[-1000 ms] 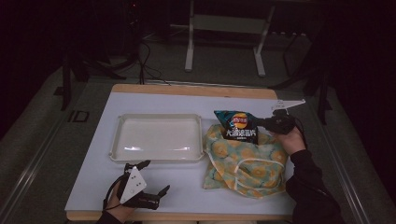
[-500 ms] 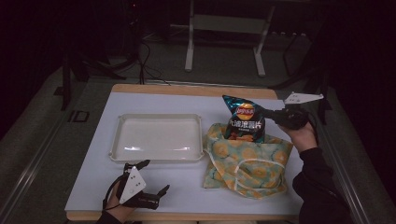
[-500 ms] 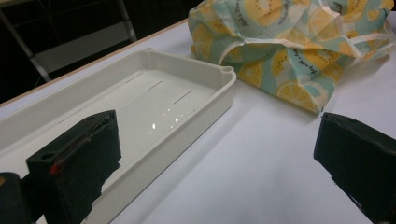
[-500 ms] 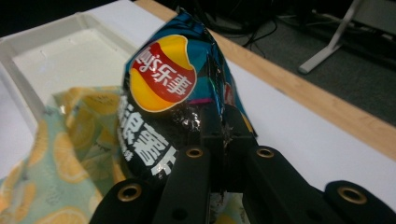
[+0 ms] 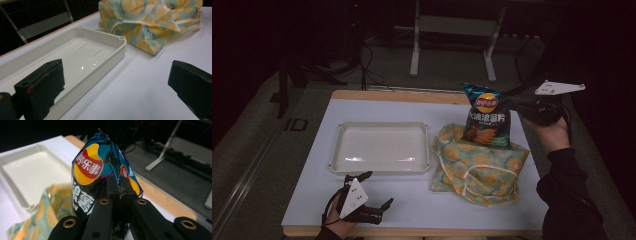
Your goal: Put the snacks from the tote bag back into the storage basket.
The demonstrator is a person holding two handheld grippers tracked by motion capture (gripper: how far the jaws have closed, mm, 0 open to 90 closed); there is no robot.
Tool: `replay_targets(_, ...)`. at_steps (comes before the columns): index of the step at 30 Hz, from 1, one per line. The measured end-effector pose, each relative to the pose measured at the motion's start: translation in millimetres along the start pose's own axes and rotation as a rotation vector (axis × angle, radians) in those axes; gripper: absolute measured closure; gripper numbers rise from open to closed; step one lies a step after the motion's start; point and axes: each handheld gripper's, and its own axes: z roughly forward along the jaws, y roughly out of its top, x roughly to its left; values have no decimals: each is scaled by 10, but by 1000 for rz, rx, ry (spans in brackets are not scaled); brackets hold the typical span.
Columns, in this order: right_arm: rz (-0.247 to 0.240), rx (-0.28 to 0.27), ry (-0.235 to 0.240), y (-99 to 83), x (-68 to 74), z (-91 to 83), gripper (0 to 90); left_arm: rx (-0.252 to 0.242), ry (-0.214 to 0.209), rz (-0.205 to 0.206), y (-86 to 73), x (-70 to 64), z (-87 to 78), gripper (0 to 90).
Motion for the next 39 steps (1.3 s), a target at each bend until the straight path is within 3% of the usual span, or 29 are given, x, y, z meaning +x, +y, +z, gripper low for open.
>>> replay_targets(6, -29, -27, -22, 250, 58, -121, 900, 1, 2, 2, 2, -5, -3, 11)
replay_targets(17, -75, -70, -5, 688, 246, -99, 900, 0, 5, 0, 3, -10, -19, 11)
replay_targets(27, -106, -80, 55, 922, 532, 225, 900, 1, 0, 3, 0, -22, -39, 11)
replay_targets(39, -123, -98, 131, 1024, 878, 640, 899, -8, 1, -8, -1, -14, -57, 11)
